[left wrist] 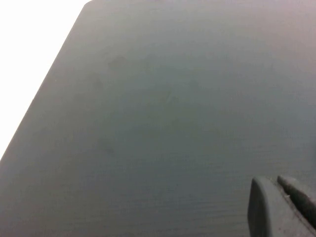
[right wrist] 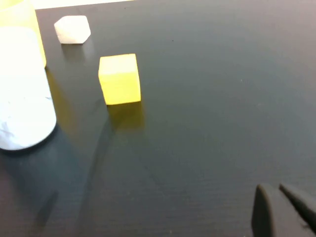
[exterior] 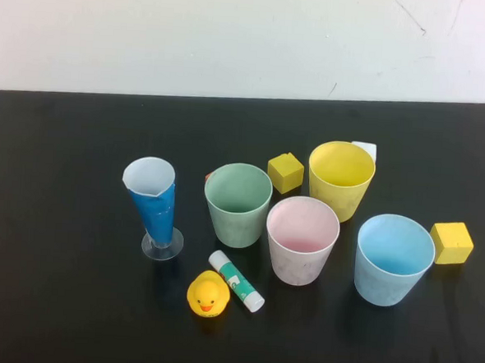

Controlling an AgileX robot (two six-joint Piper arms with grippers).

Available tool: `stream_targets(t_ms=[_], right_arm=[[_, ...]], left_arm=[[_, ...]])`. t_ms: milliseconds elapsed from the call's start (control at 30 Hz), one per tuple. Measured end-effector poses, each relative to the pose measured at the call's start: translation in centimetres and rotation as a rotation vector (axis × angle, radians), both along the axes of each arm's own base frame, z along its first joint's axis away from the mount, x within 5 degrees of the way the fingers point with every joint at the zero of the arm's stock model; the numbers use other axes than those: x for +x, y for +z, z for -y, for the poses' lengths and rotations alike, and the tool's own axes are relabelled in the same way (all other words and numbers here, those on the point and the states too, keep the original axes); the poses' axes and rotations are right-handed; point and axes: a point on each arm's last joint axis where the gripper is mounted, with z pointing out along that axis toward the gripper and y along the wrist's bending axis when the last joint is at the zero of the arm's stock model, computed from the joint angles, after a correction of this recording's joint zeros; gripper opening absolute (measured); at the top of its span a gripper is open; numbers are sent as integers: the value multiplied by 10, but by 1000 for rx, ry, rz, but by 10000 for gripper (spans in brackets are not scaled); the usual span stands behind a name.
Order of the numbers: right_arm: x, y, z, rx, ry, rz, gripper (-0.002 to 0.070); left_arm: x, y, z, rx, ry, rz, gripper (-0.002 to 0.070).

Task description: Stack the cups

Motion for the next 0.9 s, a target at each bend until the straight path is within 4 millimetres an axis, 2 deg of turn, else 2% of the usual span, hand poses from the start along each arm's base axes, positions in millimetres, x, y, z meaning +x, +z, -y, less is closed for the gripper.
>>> stream_targets(t_ms=[467, 767, 900], right_arm=[[0, 0, 6, -223, 6, -1, -1], [0, 0, 6, -244, 12, 0, -1], [0, 0, 6, -248, 13, 0, -1]], left_arm=[[0, 0, 0, 0, -4, 0, -2], [0, 0, 3, 4, -52, 0, -2], [0, 1, -1, 106, -45, 2, -2]])
